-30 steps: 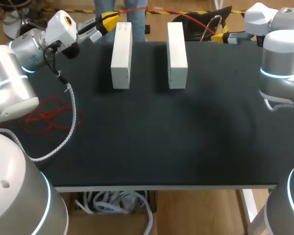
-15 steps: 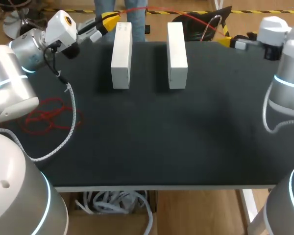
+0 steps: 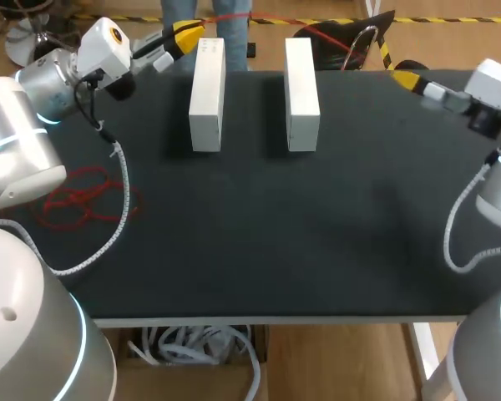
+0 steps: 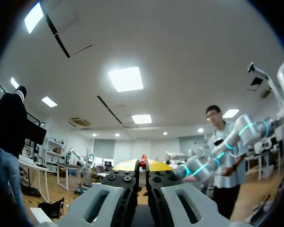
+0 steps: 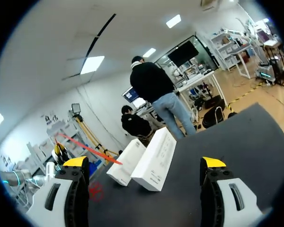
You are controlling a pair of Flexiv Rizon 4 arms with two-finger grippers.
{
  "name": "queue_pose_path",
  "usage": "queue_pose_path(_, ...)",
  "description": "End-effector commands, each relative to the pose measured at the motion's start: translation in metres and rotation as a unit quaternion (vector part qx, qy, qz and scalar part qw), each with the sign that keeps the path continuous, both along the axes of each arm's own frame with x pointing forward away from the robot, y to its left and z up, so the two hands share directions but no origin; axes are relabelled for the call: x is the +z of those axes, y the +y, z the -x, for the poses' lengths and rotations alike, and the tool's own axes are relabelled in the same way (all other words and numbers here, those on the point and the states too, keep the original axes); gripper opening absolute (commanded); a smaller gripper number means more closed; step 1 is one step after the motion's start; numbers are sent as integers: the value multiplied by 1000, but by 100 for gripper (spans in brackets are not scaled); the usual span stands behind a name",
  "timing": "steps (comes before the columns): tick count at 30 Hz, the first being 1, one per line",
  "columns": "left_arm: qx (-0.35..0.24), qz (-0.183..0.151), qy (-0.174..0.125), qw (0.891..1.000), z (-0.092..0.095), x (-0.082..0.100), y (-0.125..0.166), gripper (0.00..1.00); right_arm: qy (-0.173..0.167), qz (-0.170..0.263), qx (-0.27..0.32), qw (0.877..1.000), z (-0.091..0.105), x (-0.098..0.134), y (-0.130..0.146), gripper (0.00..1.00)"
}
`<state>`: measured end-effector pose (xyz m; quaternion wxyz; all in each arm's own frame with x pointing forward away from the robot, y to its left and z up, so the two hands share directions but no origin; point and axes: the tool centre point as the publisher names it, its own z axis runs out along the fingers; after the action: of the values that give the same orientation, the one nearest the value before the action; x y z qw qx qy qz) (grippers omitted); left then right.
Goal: Grab the tape and strap the tape.
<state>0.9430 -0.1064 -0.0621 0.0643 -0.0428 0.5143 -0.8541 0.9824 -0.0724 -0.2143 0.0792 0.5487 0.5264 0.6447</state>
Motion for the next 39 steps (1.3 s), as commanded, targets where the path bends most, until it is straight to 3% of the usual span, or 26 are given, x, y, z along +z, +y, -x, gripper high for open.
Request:
queue_pose_path(1,2,0,0,1000,1,0,-1,0,-41,-59,-55,996,12,-4,-4,100)
queue_pose_path(6,2,0,0,1000,1,0,-1,0,-33,-116,-74,990,14,-6,0,100)
queue_pose_path(13,2,0,0,1000,1,0,-1,0,-31,-205,-115,972,20,-4,10,100)
queue_pose_path(23,2,0,0,1000,1,0,-1,0,-11,-299,-227,927,33,8,13,100)
queue_pose_path(27,2,0,0,1000,1,0,-1,0,-2,-325,-230,917,37,9,12,100)
queue_pose_path(29,2,0,0,1000,1,0,-1,0,7,-337,-223,915,39,9,11,100)
queue_pose_path(32,2,0,0,1000,1,0,-1,0,0,-310,-167,936,43,11,15,100)
queue_pose_path(39,2,0,0,1000,1,0,-1,0,0,-310,-167,936,43,11,15,100)
